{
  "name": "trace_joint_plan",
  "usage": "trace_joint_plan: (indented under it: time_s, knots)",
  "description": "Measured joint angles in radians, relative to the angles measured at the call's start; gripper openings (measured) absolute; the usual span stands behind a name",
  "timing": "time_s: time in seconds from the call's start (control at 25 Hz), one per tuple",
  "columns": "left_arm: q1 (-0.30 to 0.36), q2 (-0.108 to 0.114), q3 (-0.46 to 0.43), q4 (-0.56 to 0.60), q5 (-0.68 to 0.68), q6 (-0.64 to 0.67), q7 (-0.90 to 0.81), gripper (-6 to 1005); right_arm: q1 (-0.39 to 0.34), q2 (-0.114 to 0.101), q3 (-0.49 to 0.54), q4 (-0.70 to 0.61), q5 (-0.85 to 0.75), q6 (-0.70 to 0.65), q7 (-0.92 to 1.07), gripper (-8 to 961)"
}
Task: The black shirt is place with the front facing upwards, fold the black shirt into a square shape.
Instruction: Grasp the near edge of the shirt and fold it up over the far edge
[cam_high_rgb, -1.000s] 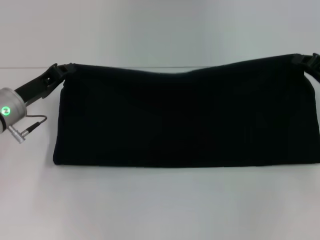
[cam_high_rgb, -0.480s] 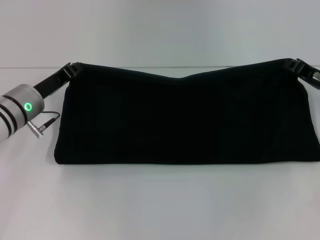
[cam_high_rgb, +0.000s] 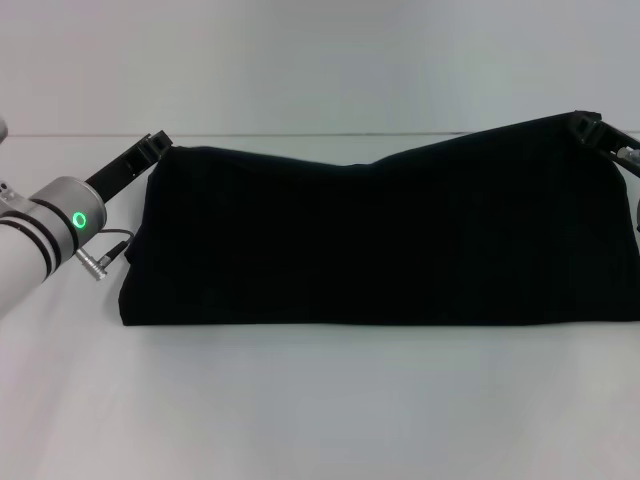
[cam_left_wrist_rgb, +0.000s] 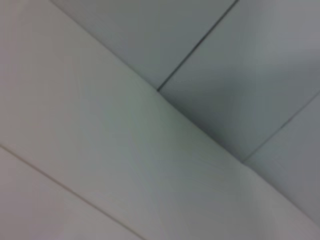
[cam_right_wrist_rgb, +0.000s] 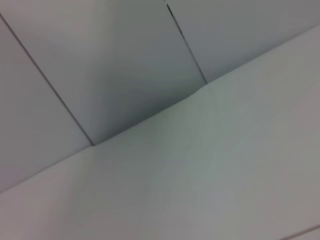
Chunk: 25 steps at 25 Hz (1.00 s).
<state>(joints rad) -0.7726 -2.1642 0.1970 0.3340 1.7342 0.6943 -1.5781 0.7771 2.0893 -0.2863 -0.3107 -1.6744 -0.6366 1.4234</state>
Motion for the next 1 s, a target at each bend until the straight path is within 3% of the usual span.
trace_joint_plan:
  time_s: [0.08,0.28,0.52,0.68,0.84,1.0]
  knots:
    - [0.006,0.000,-0.001,-0.020,-0.062,0.000,0.049,115,-0.002,0.000,0.003,0.016,0.051,0.004,-0.057,60]
    - [0.014,0.001,0.002,-0.037,-0.101,0.006,0.074,299,-0.006,0.000,0.003,0.039,0.129,0.039,-0.094,283]
    - [0.041,0.006,0.017,-0.062,-0.093,0.111,0.065,537,-0.010,0.000,-0.001,0.049,0.140,0.044,-0.094,453]
    - [0.068,0.007,0.069,-0.075,-0.093,0.222,0.043,592,-0.011,0.000,-0.010,0.053,0.134,0.045,-0.089,581]
    - [0.084,0.004,0.103,-0.077,-0.093,0.240,0.025,647,-0.019,-0.001,-0.053,0.056,0.134,0.045,-0.080,753]
    - [0.105,0.004,0.109,-0.078,-0.097,0.283,0.024,690,-0.040,-0.004,-0.065,0.054,0.135,0.045,-0.066,783]
